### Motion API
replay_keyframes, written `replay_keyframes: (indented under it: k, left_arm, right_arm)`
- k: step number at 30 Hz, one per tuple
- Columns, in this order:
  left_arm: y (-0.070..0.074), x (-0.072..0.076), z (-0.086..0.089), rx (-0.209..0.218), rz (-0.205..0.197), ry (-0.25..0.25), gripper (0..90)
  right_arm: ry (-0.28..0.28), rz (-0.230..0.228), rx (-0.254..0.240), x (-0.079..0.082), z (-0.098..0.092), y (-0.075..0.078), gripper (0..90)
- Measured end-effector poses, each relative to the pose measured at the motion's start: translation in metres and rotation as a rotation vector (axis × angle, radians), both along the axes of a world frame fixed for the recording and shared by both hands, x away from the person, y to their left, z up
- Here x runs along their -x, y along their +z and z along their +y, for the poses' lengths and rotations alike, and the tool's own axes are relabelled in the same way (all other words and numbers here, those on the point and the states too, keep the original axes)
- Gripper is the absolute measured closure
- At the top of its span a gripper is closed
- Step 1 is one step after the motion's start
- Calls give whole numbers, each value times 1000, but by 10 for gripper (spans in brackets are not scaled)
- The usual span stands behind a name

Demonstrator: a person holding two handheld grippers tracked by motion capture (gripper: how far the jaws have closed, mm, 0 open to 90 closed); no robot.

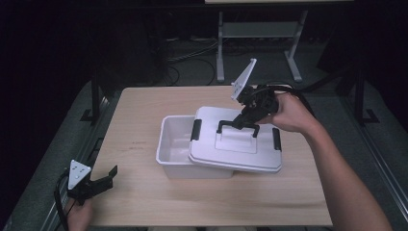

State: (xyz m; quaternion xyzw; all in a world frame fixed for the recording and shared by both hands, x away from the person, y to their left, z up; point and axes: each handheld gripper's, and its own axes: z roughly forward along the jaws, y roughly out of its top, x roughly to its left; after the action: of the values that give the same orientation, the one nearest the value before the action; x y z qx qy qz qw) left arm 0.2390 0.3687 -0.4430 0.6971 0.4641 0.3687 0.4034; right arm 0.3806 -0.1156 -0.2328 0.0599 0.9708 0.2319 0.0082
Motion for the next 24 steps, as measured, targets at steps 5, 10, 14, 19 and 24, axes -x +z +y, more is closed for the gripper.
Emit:
replay_keyframes:
  k: [5,10,14,19,24]
  left_arm:
    - [-1,0,1,1,7,3,150]
    - [-1,1,2,4,3,4,149]
    - [-1,1,2,0,5,3,149]
    - [-1,1,2,0,3,3,149]
    - [-1,1,2,1,3,3,149]
  right_arm:
    - [17,-2,-4,-1,11,1,849]
    - [29,0,5,-2,20,1,849]
    - [36,-2,5,-3,27,2,849]
    - [41,4,3,-6,34,2,850]
    - [56,2,4,-7,45,3,849]
